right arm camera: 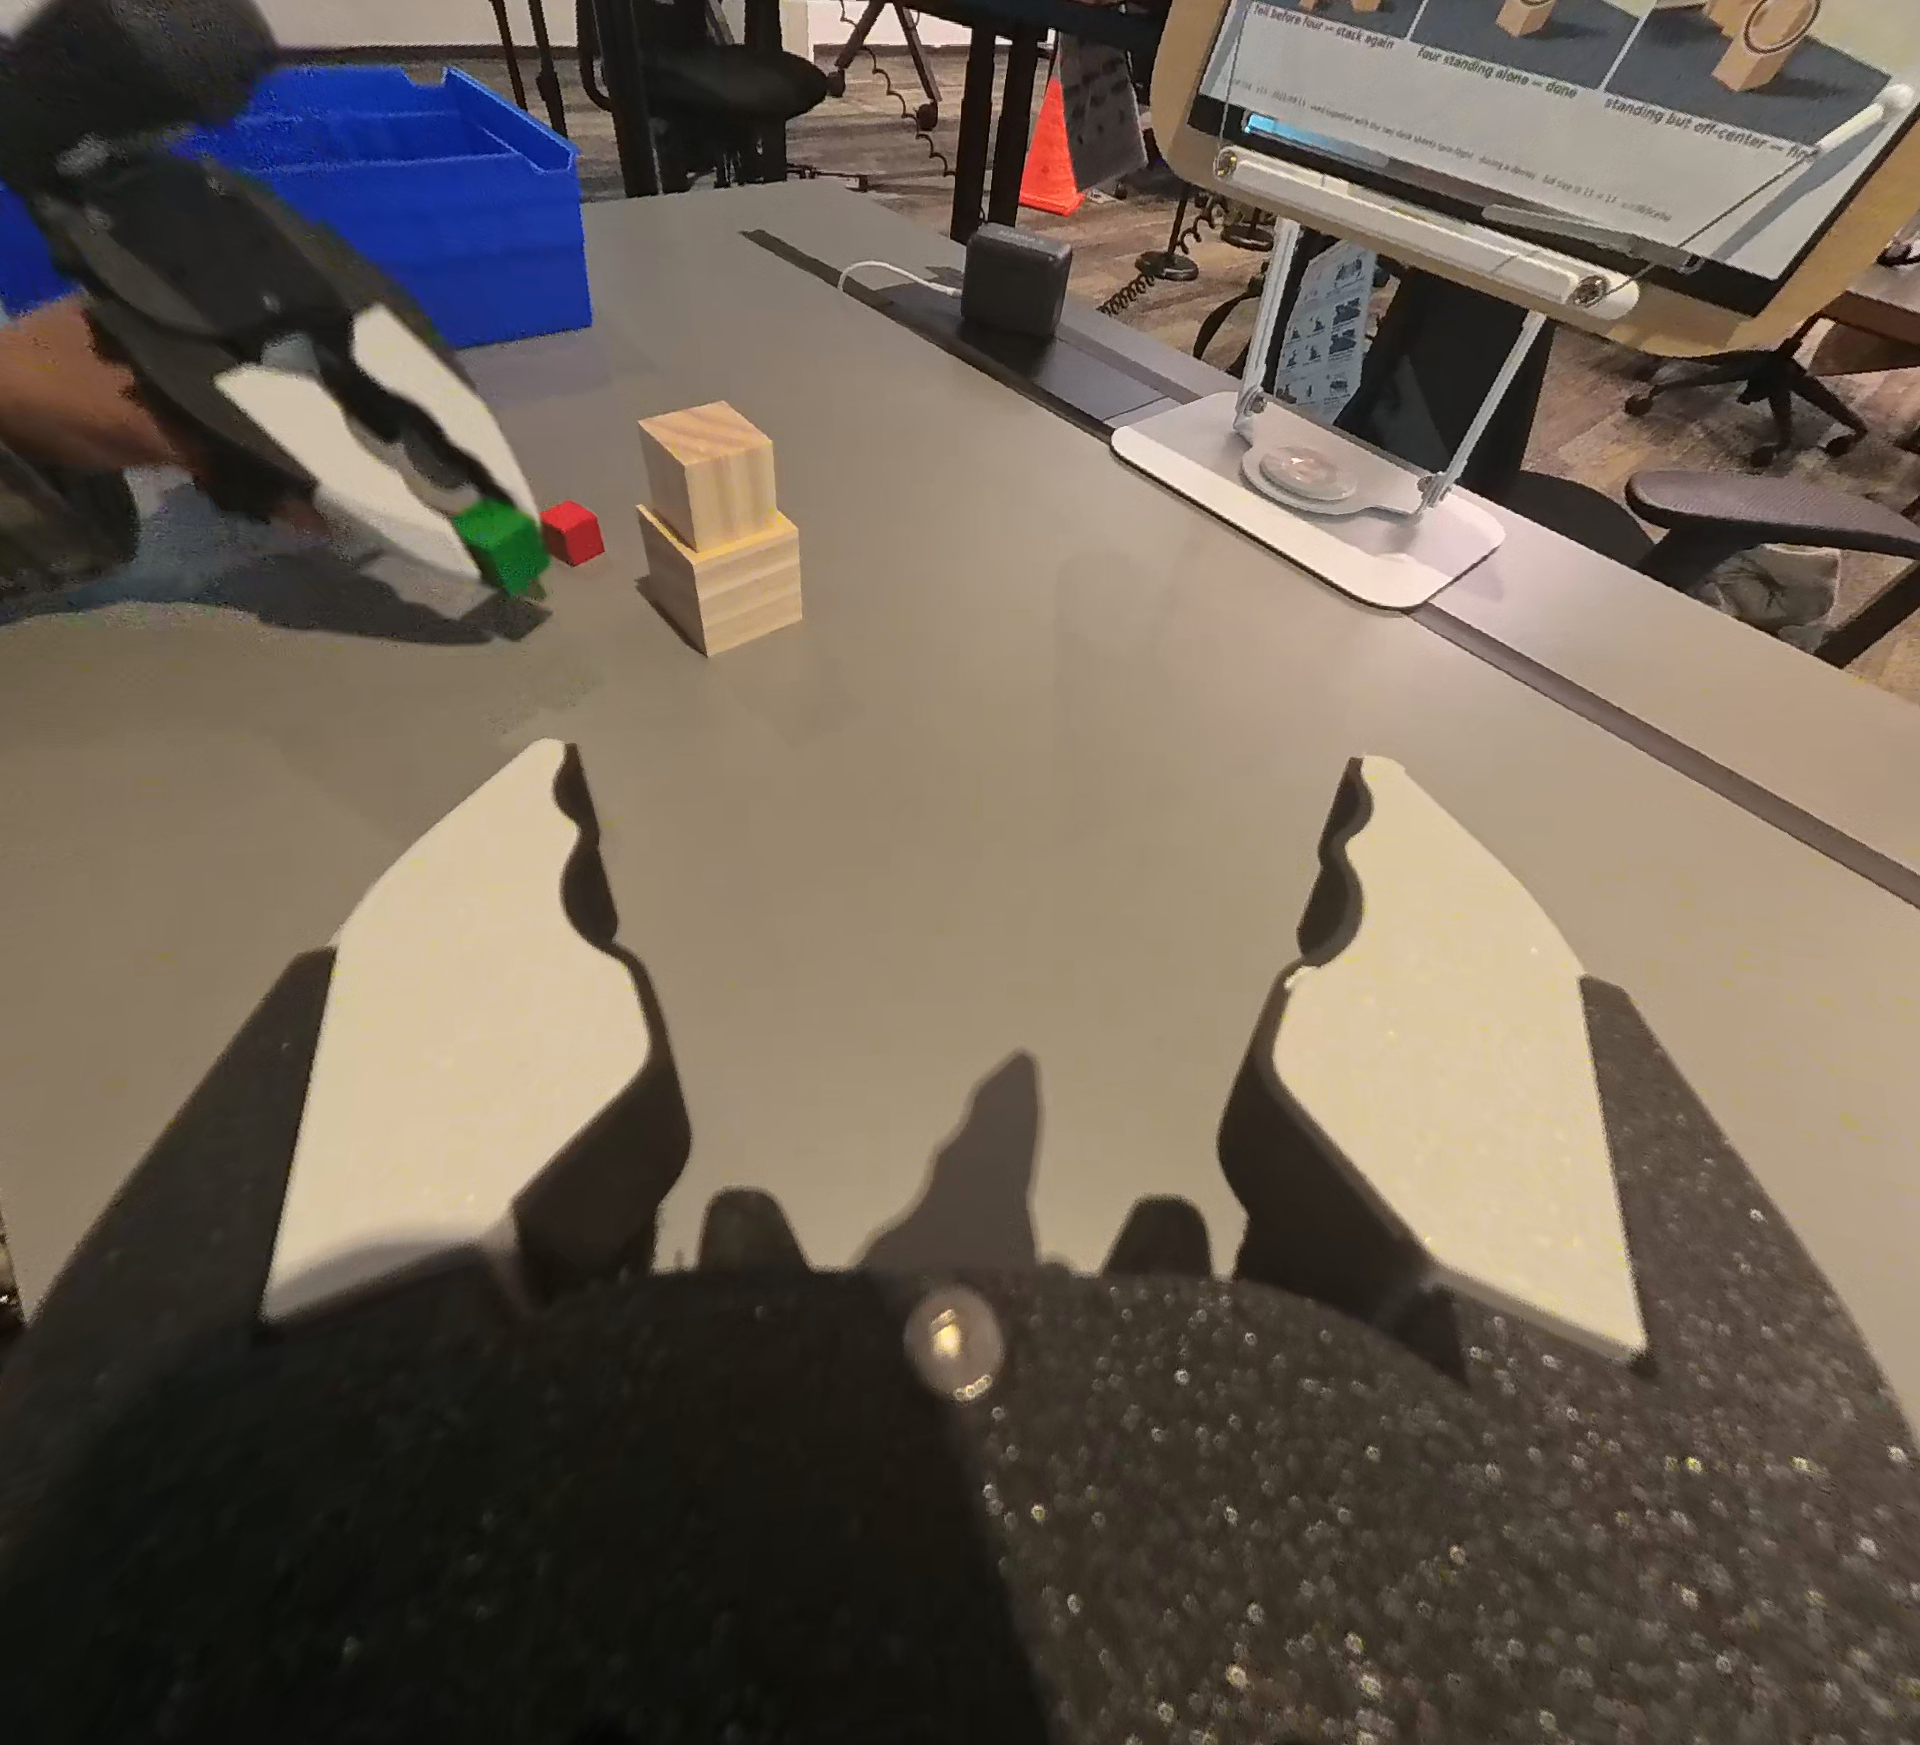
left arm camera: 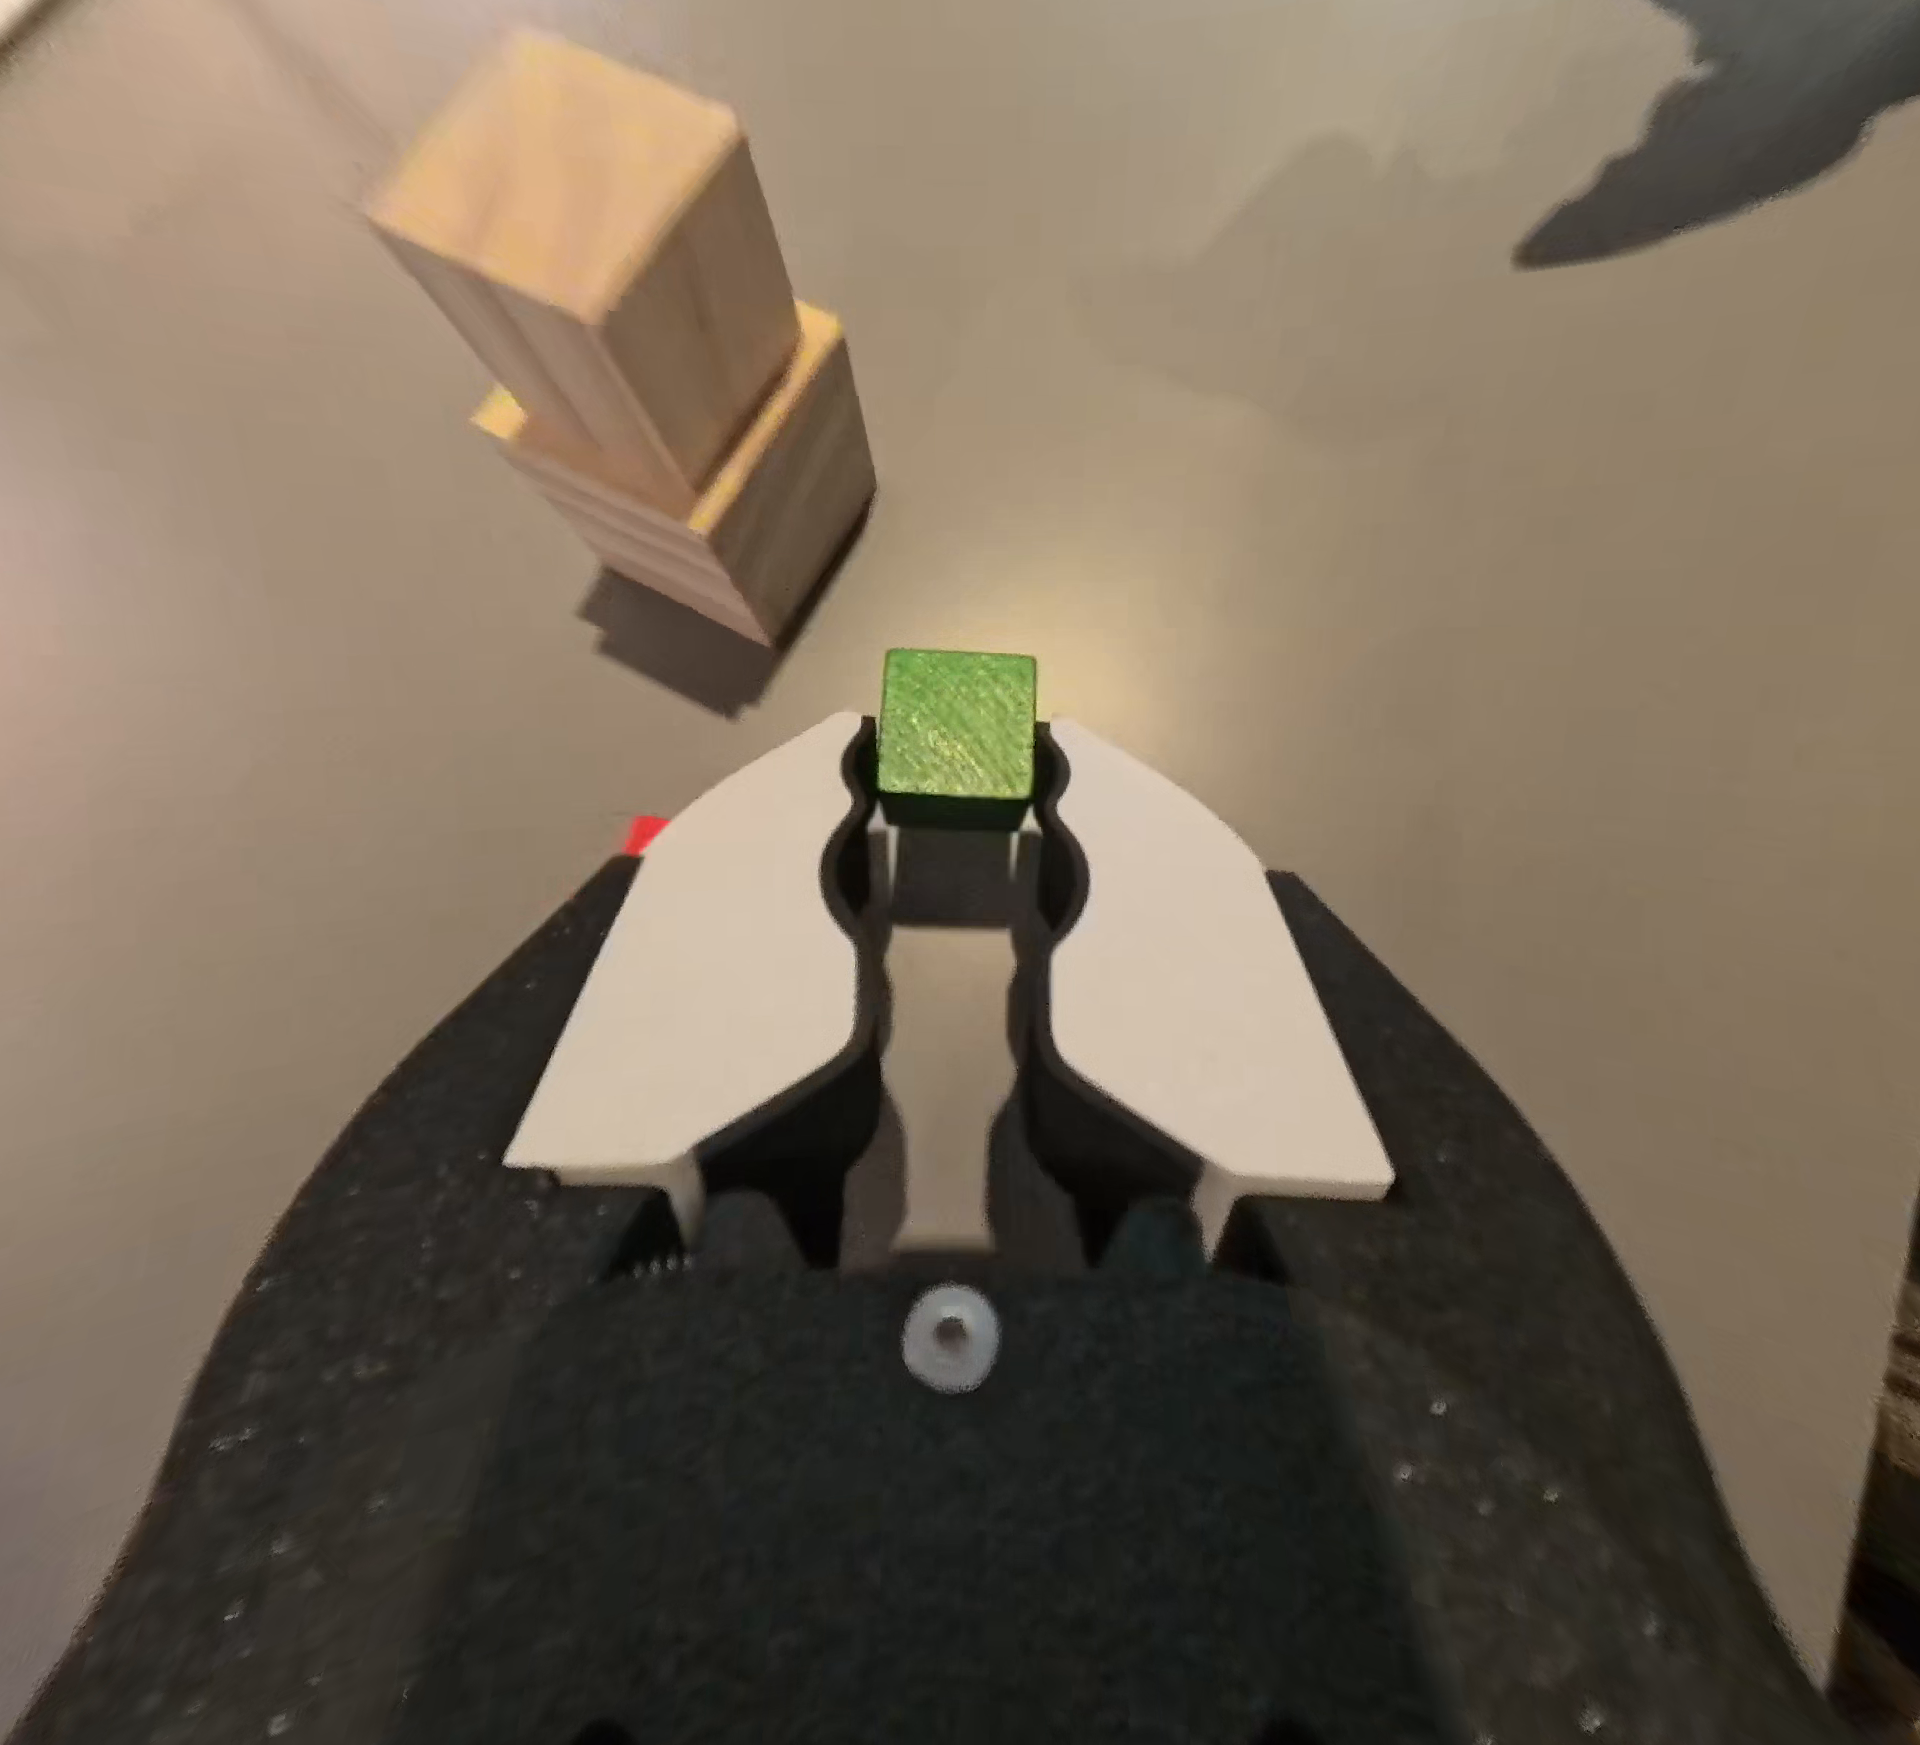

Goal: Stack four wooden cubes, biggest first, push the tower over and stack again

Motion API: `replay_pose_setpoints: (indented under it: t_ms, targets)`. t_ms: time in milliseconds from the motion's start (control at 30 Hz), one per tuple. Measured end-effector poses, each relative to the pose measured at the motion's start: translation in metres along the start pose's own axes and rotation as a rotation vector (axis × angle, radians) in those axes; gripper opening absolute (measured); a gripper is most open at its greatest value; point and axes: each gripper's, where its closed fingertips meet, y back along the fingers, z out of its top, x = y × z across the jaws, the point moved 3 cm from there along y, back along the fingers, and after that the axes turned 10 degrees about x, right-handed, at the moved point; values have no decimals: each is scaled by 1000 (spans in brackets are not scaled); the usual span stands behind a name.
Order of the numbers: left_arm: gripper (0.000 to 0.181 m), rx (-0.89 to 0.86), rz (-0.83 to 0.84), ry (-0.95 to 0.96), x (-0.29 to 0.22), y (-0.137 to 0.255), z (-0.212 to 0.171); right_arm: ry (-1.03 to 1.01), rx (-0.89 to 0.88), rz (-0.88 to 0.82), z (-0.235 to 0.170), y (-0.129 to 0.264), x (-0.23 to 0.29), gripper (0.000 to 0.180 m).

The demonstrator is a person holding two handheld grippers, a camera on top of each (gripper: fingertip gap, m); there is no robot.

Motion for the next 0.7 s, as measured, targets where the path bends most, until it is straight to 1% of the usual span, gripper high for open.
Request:
replay_pose_setpoints:
  t_ms: [33,167,267,433,700]
  targets:
    - [28,-9,7,-14,6,10,8,0,0,1,0,0,0,129]
    - [28,-4,-22,-118,27,47,45,2,1,3,0,0,1,129]
    - [28,23,-73,-204,41,55,69,3,3,3,0,0,1,129]
    - [28,45,-189,-275,55,45,92,-6,1,-2,-1,1,-2,129]
    - [28,42,-270,-285,59,20,97,-14,10,-3,-4,-1,-6,128]
